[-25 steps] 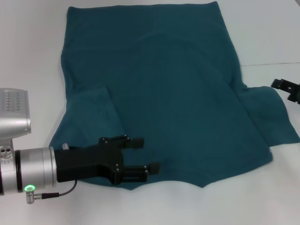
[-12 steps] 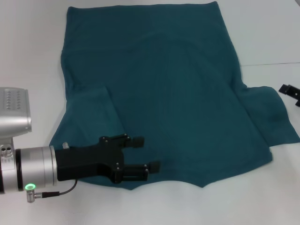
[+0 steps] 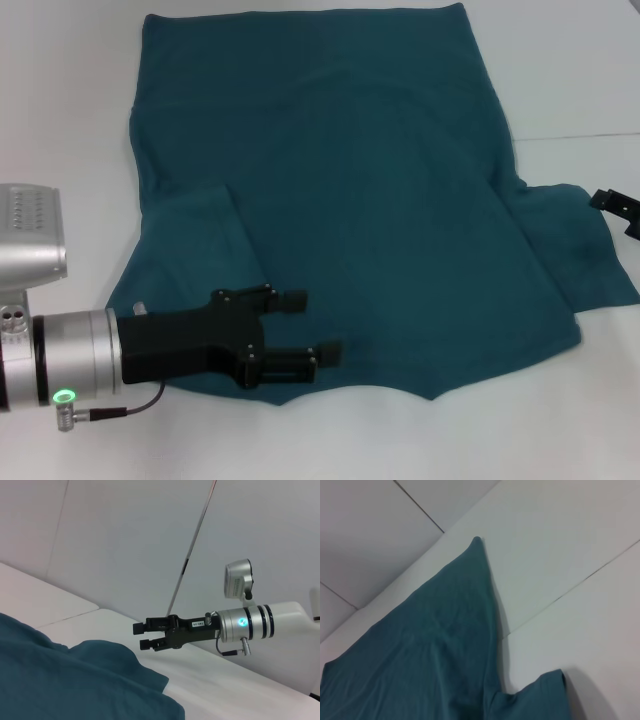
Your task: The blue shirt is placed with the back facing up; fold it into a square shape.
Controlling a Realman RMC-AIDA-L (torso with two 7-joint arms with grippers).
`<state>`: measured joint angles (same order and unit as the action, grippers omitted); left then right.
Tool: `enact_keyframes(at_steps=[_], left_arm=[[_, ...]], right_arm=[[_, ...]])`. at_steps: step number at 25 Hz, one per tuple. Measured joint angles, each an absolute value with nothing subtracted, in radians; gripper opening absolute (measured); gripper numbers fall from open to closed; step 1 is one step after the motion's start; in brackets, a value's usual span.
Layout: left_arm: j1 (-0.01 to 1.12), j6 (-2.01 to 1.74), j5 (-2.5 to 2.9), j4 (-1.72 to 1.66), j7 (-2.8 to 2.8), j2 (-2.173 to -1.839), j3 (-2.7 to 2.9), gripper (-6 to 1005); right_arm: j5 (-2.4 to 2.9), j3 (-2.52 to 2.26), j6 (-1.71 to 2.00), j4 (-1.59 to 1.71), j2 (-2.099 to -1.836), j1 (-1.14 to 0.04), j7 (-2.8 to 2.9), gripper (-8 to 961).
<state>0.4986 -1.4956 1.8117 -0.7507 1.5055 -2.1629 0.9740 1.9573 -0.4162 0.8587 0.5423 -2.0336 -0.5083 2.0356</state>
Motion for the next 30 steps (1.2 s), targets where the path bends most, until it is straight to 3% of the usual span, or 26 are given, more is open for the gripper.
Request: enact_keyframes(at_steps=[9,27,30], left_arm=[[0.499,-1.496,1.812,-0.75,1.513,-2.163,0.974,888],[0.498,-1.483,1.812,-0.754,1.513,-2.163,0.971,888],[0.499,-1.483,1.812,-0.755,1.513,-2.163,0.97,888]], right_arm=[[1.957,-0.448,0.792,0.515,-2.033,-0.534,2.026,894],[1.957,-0.491,0.712,0.464,-2.032,-0.575,2.022,790],[1.954,-0.491,0.716,0.464,-2.032,-0.576,2.023,727]])
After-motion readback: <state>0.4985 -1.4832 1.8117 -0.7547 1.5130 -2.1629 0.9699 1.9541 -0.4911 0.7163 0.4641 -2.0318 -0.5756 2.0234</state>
